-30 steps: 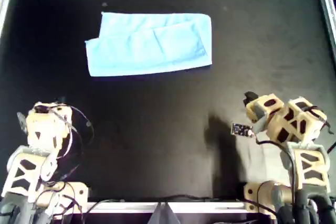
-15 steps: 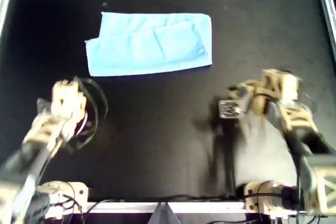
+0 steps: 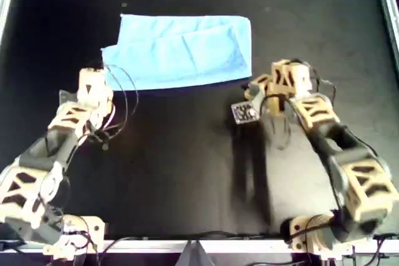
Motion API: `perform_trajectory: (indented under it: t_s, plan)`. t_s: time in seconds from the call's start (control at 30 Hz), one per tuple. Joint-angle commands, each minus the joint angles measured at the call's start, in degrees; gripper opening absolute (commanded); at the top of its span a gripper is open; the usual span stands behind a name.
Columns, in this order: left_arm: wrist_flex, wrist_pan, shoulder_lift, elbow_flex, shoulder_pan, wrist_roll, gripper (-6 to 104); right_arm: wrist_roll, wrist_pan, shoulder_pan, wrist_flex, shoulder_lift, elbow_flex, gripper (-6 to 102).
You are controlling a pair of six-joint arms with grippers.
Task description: Fold a cloth
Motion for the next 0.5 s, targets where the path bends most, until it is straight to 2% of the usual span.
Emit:
perform_trajectory:
  t_s: [0.0, 0.13, 0.47]
  plan:
    - [-1.3, 0.3, -1.0, -4.6, 0.4, 0.4, 97, -0.09, 3.9, 1.0, -2.3, -0.5, -7.3, 68]
    - [-1.3, 0.3, -3.0, -6.7, 0.4, 0.4, 97, -0.09, 4.7, 2.6, -2.3, -3.2, -9.7, 68]
    - [-1.4, 0.4, -4.4, -8.6, 0.2, 0.4, 96, -0.09, 4.7, 3.0, 0.3, -10.1, -20.3, 68]
